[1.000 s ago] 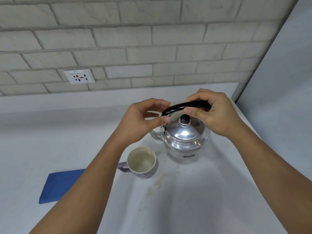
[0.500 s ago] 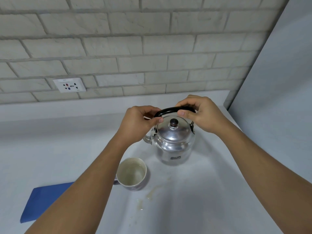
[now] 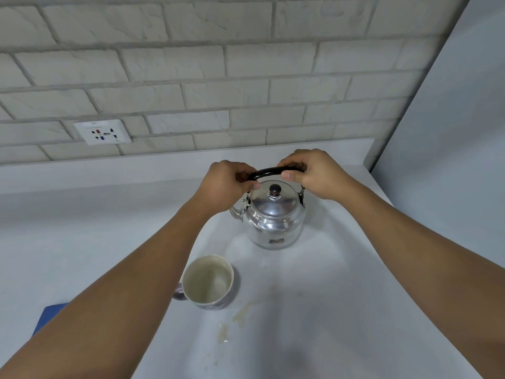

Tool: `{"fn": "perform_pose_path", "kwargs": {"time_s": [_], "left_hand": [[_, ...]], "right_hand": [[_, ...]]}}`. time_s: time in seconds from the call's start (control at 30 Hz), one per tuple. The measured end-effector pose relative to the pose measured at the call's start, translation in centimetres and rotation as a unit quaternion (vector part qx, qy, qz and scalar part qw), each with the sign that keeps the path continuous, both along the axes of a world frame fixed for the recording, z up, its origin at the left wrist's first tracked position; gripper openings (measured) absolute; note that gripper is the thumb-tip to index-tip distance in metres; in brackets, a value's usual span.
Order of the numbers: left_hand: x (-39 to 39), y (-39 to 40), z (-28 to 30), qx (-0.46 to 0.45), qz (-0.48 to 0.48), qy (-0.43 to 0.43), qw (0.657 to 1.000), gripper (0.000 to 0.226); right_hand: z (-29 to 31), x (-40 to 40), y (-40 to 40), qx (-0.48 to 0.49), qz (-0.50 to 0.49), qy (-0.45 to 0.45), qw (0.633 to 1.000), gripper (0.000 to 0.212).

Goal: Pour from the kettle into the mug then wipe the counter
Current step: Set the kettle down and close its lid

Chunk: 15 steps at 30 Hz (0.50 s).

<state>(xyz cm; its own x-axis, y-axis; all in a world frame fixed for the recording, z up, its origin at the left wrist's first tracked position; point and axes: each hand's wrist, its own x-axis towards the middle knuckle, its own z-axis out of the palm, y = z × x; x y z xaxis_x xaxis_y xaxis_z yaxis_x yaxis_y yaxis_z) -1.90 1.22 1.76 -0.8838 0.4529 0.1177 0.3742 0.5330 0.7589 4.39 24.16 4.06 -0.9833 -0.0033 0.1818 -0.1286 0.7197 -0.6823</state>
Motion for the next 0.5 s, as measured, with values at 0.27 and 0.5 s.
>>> {"fn": "perform_pose_path", "kwargs": {"time_s": [0.27,0.5], "left_hand": [[-1.5,0.5,-0.2,-0.034,-0.007,-0.025,0.999,0.021],[-1.8,1.0,-1.0,-0.053,-0.011,-0.028,0.998,0.021]], "right_hand": [[-0.7,-1.4,0.2,0.019,-0.004,-0.020,1.000,0.019],[-1.7,-1.3,0.3,0.010,-0.008,-0.035,0.999,0.020]]}}
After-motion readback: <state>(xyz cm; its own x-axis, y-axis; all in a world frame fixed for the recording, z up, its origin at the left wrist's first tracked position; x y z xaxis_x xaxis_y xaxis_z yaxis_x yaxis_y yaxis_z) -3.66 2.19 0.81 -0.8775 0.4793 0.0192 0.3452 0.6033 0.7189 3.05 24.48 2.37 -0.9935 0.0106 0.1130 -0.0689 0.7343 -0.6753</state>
